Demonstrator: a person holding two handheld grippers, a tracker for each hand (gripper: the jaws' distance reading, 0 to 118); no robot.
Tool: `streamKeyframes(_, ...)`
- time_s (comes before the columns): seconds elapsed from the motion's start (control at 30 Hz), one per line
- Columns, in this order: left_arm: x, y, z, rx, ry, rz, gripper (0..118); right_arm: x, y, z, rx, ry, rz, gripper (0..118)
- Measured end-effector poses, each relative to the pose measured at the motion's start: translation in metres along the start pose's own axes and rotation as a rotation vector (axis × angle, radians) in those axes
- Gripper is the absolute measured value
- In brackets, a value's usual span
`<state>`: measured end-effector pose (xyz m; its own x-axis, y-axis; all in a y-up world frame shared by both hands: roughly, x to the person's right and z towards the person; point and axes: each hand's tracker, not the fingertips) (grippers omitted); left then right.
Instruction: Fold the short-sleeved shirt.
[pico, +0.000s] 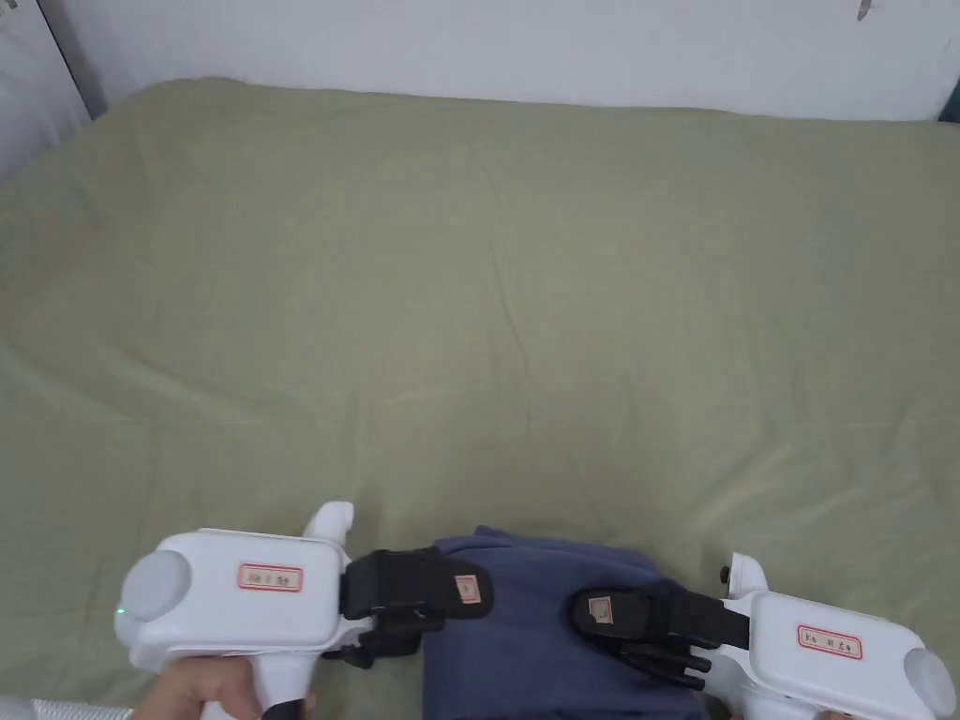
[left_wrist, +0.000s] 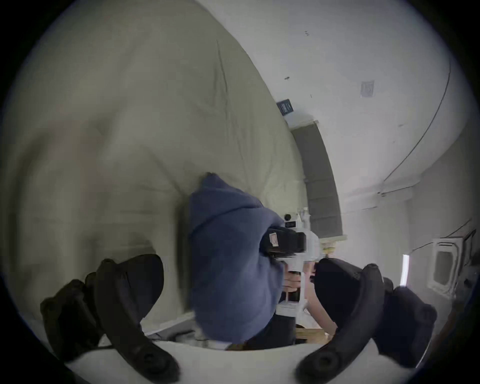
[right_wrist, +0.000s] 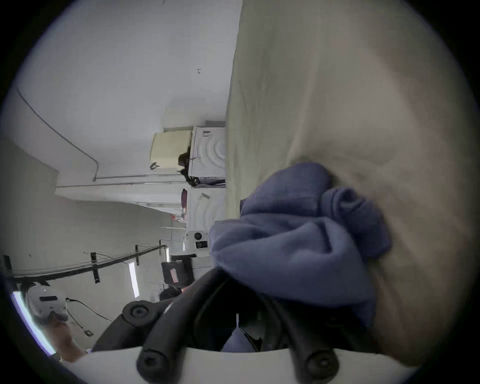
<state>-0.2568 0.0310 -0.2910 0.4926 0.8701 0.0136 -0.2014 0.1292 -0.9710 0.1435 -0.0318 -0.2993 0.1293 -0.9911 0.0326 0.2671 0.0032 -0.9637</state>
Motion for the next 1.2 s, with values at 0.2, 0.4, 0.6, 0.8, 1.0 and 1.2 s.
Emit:
streamKeyframes(0.2, 0.008, 0.007, -0.018, 0.043, 0.128, -0.044, 28, -0.020, -0.009, 0.003, 0.023, -0.067, 0.023, 0)
streamKeyframes(0.4, 0.006, 0.033, 0.059, 0.044, 0.134, -0.077, 28, -0.052, -0.010, 0.005, 0.042, -0.134, 0.151, 0)
streamKeyframes(0.6, -0.033, 0.101, 0.213, 0.099, 0.398, -0.112, 28, -0.075, -0.011, -0.012, 0.055, -0.140, 0.222, 0)
streamKeyframes(0.8, -0.066, 0.155, 0.311, 0.094, 0.556, -0.095, 28, -0.072, -0.012, -0.021, 0.044, -0.201, 0.258, 0)
streamKeyframes(1.0, -0.101, 0.192, 0.346, 0.089, 0.662, -0.034, 118, -0.073, -0.007, -0.027, 0.045, -0.247, 0.273, 0)
streamKeyframes(1.2, -0.054, 0.138, 0.353, 0.260, 0.762, -0.058, 116, -0.088, -0.002, -0.021, 0.056, -0.267, 0.306, 0)
